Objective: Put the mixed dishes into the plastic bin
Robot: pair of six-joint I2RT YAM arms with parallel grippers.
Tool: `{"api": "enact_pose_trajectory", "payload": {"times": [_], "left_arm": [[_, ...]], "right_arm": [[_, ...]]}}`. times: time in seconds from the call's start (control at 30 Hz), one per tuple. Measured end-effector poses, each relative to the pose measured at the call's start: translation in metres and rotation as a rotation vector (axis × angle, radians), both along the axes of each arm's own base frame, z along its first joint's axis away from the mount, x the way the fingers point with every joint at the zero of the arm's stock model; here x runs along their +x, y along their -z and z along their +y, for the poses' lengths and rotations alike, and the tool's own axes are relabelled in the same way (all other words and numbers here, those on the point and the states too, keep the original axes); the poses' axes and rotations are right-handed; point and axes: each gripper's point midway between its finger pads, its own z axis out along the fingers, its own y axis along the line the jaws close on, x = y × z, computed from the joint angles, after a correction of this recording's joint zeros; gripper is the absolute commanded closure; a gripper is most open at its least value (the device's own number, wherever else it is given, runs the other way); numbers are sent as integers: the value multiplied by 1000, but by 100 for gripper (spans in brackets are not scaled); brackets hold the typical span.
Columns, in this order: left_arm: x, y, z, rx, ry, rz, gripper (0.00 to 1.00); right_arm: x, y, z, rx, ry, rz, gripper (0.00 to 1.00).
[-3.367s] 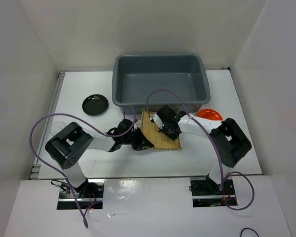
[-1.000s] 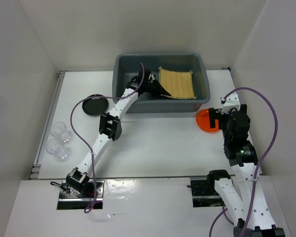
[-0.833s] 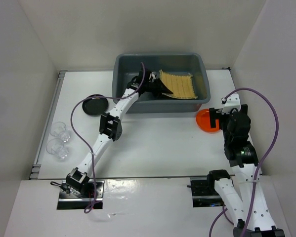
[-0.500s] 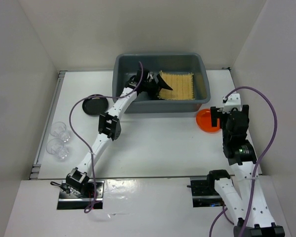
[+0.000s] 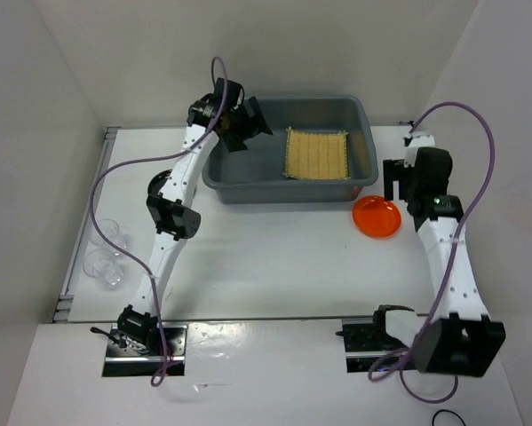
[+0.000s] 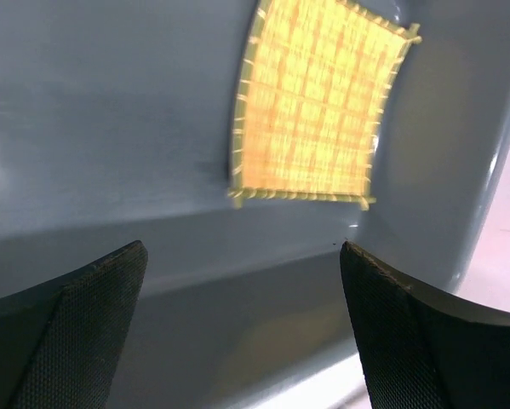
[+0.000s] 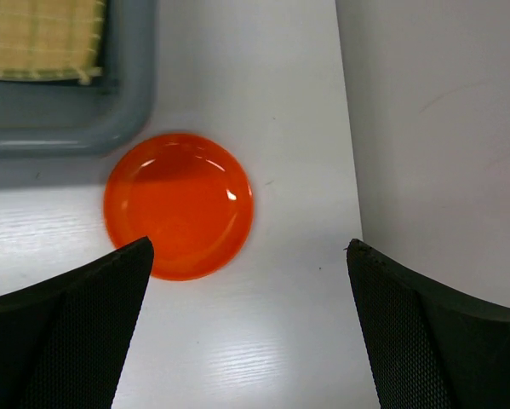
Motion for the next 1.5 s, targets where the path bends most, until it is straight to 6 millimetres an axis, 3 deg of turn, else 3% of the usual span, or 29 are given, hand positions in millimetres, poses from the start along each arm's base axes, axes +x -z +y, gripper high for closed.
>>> {"api": "enact_pose_trajectory", "payload": {"times": [0.07,0.17,0.27,0.43,0.57,0.7,0.8,0.9,1.07,1.23,1.3,1.4,1.43,1.5], "left_arm": [[-10,-24,10,81,-6,-53,0],[-33,-59,13,172,26,-129,0],[-64,-90,5,226,82,-172,0],[-119,-119,-17,295,177,-208,0],[-156,-117,-19,368,234,-182,0],[-171,-114,15,447,190,-144,0],[-188,-105,46,493,156,-106,0],[-211,-81,76,512,133,-45,0],[-251,-45,109,488,99,24,0],[-273,-40,127,458,60,24,0],[-278,-42,131,444,43,18,0],[-284,-44,136,431,26,14,0],[-285,-44,138,429,21,13,0],[-286,-42,141,426,12,18,0]], "right_arm": [[11,11,-20,41,36,42,1],[19,57,-35,110,27,179,1],[15,96,-26,177,-81,292,1],[10,119,-26,300,-239,354,1],[19,158,-50,476,-298,426,1],[-1,193,-57,576,-269,495,1],[-6,199,-49,603,-285,511,1],[-6,207,-43,653,-297,518,1],[5,206,-47,755,-275,478,1],[29,204,-48,870,-281,422,1],[35,202,-45,915,-290,402,6],[42,204,-42,983,-295,386,21],[44,205,-40,1008,-297,381,34],[47,210,-40,1053,-295,378,47]]}}
